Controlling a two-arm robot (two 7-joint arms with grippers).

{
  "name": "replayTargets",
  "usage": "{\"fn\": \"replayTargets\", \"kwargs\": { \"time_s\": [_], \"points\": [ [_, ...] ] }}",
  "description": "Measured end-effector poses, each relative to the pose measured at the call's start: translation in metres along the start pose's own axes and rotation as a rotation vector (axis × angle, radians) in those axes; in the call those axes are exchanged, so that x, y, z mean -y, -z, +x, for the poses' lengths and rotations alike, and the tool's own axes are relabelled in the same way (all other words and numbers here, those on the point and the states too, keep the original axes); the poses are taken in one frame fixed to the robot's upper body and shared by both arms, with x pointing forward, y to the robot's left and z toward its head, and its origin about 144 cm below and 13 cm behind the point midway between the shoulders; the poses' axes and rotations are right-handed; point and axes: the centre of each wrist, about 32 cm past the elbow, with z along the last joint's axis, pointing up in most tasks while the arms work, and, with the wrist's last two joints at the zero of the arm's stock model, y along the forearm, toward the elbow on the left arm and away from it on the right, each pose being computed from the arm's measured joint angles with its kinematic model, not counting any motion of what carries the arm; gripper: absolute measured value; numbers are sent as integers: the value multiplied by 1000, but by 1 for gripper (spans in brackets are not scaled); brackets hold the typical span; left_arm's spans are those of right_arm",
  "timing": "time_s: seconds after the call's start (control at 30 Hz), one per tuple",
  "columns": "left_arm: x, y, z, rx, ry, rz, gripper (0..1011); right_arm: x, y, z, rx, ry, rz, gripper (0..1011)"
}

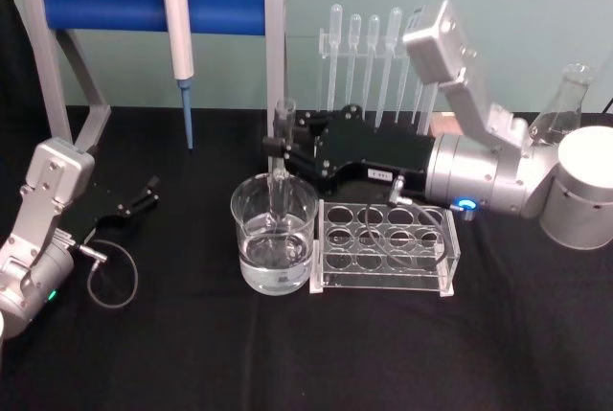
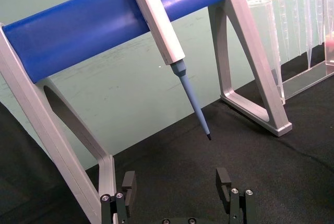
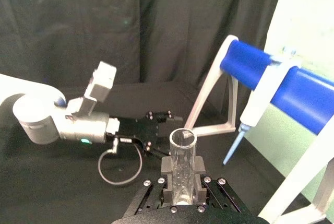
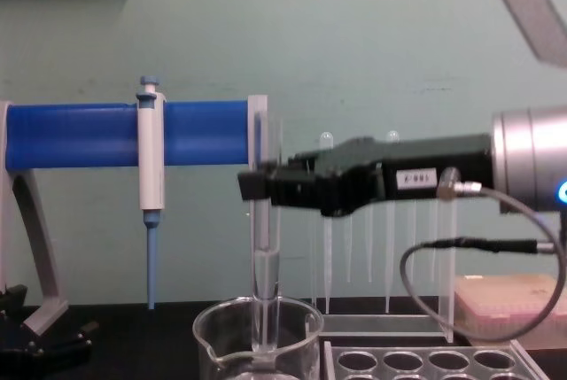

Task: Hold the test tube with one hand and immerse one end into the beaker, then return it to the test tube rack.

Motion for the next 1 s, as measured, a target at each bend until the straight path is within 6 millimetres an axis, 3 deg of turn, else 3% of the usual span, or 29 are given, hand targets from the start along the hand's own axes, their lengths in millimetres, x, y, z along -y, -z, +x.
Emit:
{"fn": "replayTargets", "kwargs": {
  "time_s": [0.23,0.63,0.87,1.0],
  "points": [
    [0,0,0,0,0,0,1000,11,-19,0,-15,9,17,236],
    [0,0,0,0,0,0,1000,50,-50,-1,-33,54,45,236],
    [0,0,0,0,0,0,1000,77,-52,-14,-19,82,40,236],
    [0,0,0,0,0,0,1000,93,-42,-21,-28,116,25,236]
  ]
}}
